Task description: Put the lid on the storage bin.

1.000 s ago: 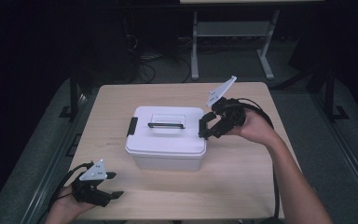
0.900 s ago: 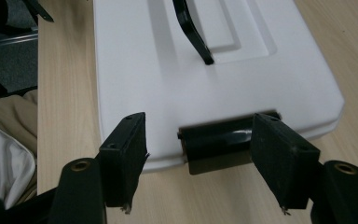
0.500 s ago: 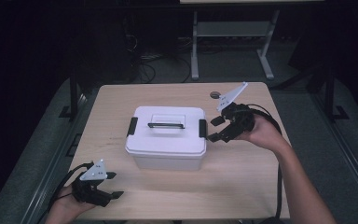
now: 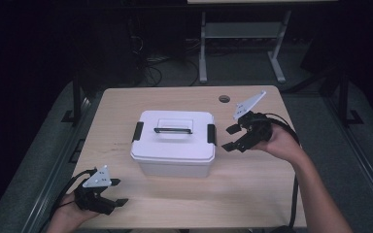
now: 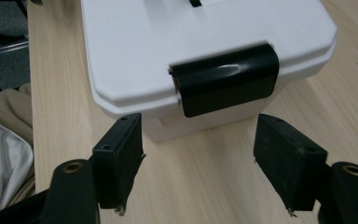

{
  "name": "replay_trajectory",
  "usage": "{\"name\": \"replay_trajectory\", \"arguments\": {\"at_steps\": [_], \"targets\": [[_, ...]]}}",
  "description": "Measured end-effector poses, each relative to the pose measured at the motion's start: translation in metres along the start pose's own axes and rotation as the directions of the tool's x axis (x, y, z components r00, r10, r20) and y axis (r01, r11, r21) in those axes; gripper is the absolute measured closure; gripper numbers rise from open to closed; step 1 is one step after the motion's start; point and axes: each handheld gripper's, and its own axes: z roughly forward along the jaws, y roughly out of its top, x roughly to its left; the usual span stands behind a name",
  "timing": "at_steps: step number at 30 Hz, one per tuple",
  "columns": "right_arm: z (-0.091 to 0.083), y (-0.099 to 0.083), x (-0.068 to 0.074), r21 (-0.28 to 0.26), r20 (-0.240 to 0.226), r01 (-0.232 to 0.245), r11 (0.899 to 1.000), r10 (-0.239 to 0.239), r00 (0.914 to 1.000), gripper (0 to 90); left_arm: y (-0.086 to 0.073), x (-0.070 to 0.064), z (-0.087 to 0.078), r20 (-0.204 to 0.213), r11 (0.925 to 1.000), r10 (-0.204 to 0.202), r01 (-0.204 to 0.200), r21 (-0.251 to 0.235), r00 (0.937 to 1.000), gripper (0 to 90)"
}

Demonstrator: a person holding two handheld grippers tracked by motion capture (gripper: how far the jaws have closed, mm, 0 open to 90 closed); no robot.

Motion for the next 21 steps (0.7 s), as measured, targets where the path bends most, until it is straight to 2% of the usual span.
{"name": "replay_trajectory", "arguments": {"at_steps": [10, 21], "targets": [[0.001, -0.015, 0.0, 0.0, 0.006, -0.039, 0.999, 0.039, 0.9992, 27.7, -0.001, 0.0, 0.0, -0.004, 1.0, 0.0, 0.0, 0.0, 1.0, 28.4], [0.006, -0.028, -0.001, 0.008, 0.007, -0.044, 0.999, 0.044, 0.999, 26.9, -0.002, 0.0, -0.001, -0.01, 1.0, 0.001, -0.001, 0.006, 1.0, 28.0]]}}
